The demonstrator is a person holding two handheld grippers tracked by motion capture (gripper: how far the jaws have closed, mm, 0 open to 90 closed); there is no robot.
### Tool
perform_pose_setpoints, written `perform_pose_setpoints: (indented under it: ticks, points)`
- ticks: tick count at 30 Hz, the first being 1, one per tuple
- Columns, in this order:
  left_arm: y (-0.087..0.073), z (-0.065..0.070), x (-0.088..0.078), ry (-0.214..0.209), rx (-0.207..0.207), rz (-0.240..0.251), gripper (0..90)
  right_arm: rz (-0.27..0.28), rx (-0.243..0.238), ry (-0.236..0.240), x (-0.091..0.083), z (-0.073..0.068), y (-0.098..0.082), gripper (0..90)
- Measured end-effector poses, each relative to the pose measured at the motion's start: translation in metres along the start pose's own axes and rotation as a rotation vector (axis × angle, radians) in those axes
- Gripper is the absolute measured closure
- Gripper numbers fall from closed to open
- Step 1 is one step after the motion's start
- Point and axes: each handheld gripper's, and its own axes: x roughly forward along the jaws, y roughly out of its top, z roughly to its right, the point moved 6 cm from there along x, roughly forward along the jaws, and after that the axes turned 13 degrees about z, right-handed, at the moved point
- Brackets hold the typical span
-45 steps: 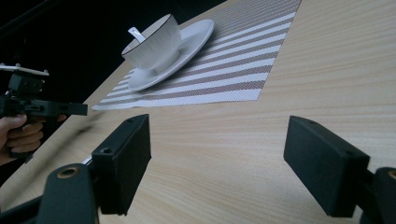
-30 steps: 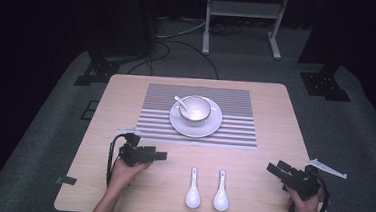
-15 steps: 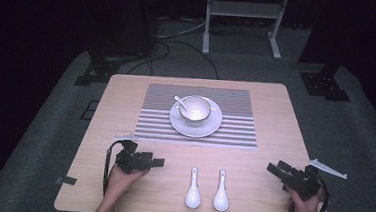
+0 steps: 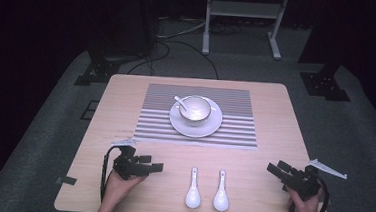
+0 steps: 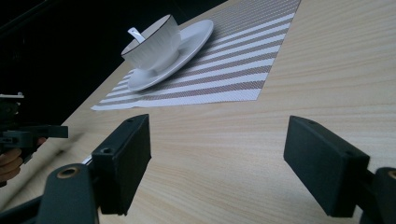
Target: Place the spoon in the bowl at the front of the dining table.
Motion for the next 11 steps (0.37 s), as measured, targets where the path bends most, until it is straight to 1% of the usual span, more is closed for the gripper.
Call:
perform_pose_setpoints:
  ticks: [5,11]
  points:
    - [-0.0034,0.0007,-0.0029,0.007,0.003,0.006,15.2,-0.001,-0.003,0.004,0.0000,-0.0004,0.0000,22.1]
    - [-0.0025,0.0012,-0.0037,0.013,0.018,0.016,15.2,-0.004,-0.001,0.006,-0.0001,-0.0011,-0.0002,22.1]
